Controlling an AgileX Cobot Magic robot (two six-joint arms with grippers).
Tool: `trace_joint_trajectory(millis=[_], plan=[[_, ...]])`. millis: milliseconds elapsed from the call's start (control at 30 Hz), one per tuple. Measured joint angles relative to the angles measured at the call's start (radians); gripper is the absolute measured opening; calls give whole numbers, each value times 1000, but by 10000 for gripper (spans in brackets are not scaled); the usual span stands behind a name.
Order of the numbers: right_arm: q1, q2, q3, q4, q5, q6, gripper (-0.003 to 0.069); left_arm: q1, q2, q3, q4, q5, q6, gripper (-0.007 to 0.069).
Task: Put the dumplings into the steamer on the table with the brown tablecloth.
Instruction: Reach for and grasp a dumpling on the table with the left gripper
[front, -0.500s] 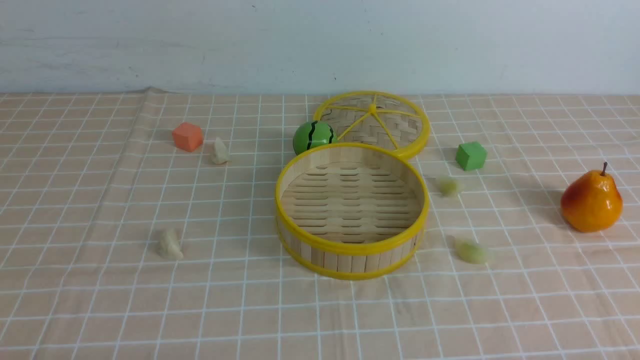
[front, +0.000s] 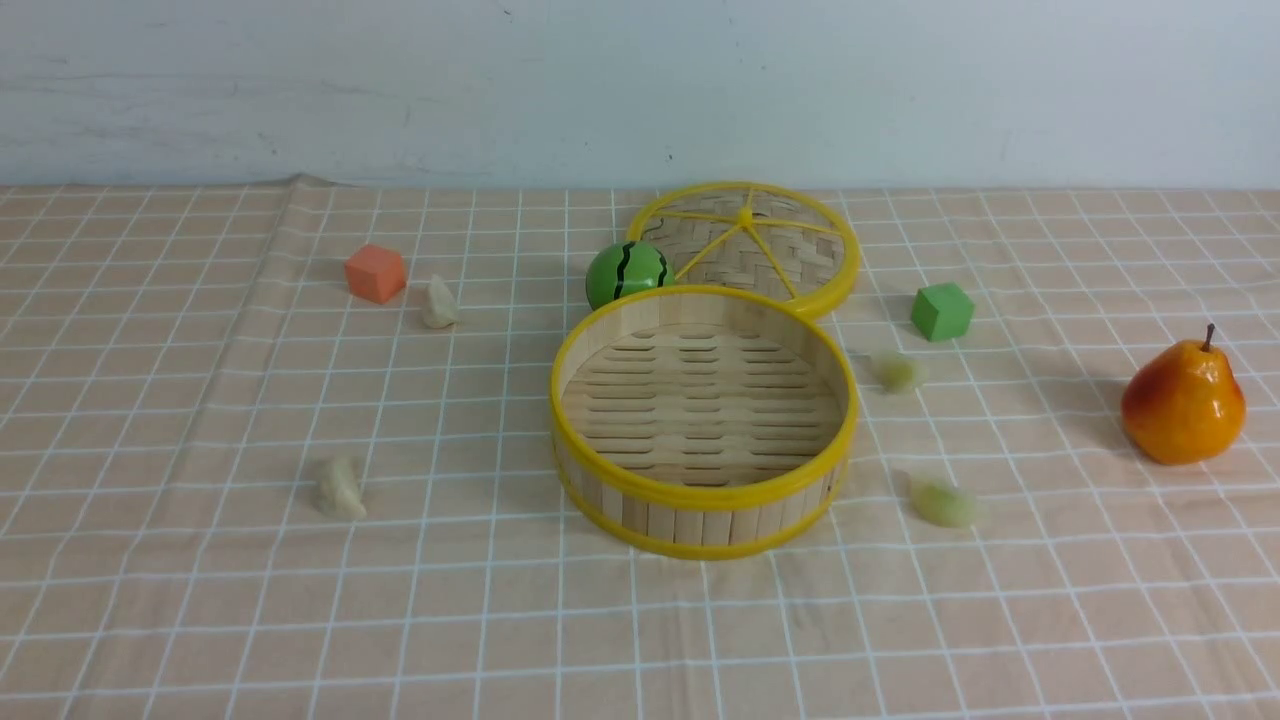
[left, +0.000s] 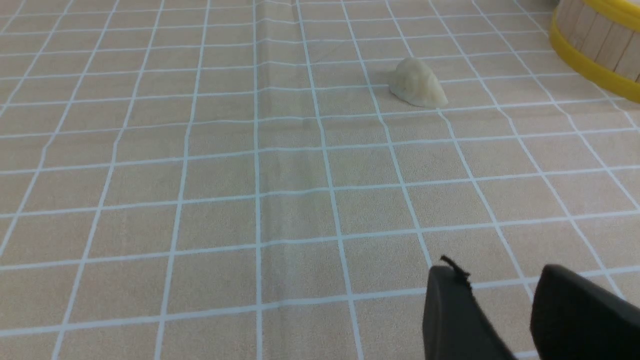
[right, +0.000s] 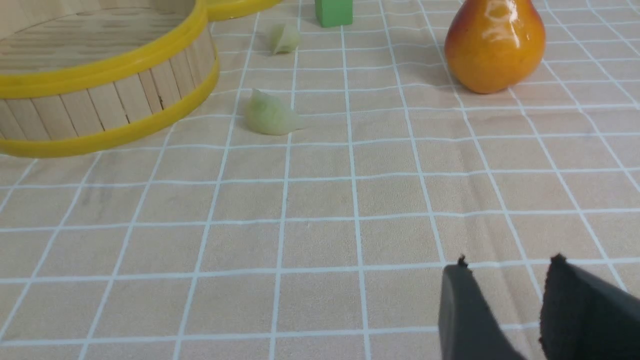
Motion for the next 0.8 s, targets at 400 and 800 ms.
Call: trace_joint_trajectory(millis=[400, 800], plan=[[0, 0, 0, 0, 0, 0, 239, 0, 0, 0, 1, 0, 0, 238], [0, 0, 0, -45, -8, 0, 239, 0, 0, 0, 4, -99, 0, 238]])
